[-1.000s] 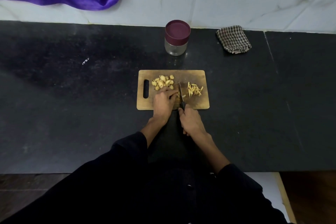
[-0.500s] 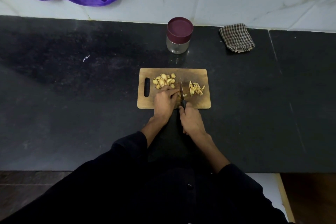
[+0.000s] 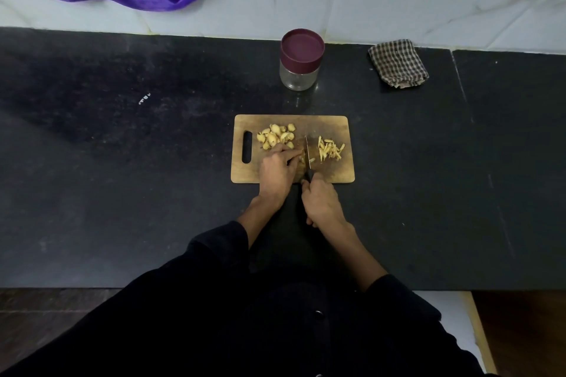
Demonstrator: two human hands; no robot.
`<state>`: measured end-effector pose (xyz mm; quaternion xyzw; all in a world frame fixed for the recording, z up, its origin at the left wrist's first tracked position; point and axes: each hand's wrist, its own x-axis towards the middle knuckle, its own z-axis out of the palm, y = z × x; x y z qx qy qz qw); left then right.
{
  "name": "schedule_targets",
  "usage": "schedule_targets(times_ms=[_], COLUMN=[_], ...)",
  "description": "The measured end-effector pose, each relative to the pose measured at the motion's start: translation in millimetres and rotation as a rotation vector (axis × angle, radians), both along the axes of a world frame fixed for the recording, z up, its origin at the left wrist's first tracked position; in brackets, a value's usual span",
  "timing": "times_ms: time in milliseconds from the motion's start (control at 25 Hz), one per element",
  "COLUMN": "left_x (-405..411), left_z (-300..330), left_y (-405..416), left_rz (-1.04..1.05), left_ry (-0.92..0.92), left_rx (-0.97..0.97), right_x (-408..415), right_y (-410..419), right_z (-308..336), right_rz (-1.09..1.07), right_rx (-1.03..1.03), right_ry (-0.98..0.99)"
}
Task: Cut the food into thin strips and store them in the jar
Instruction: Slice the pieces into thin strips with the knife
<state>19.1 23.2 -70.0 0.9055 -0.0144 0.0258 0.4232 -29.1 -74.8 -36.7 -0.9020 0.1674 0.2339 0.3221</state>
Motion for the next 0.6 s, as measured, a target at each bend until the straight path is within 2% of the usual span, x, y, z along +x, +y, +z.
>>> schedule_targets(times_ms=[240, 400, 600], left_x=[1, 0, 1], left_z=[-1, -3, -1], left_y=[-1, -1, -1], left_rz=[0.011, 0.001, 0.01], left_ry=[0.0, 0.006, -0.002], left_rx=[0.012, 0.029, 0.026], right_x=[-2, -3, 0], right_y=[-1, -3, -15], right_z=[1, 3, 10], right_rz=[-0.034, 0.008, -0.068], right_rx=[0.008, 0.011, -0.039], right_ry=[-0.069, 0.009, 0.005])
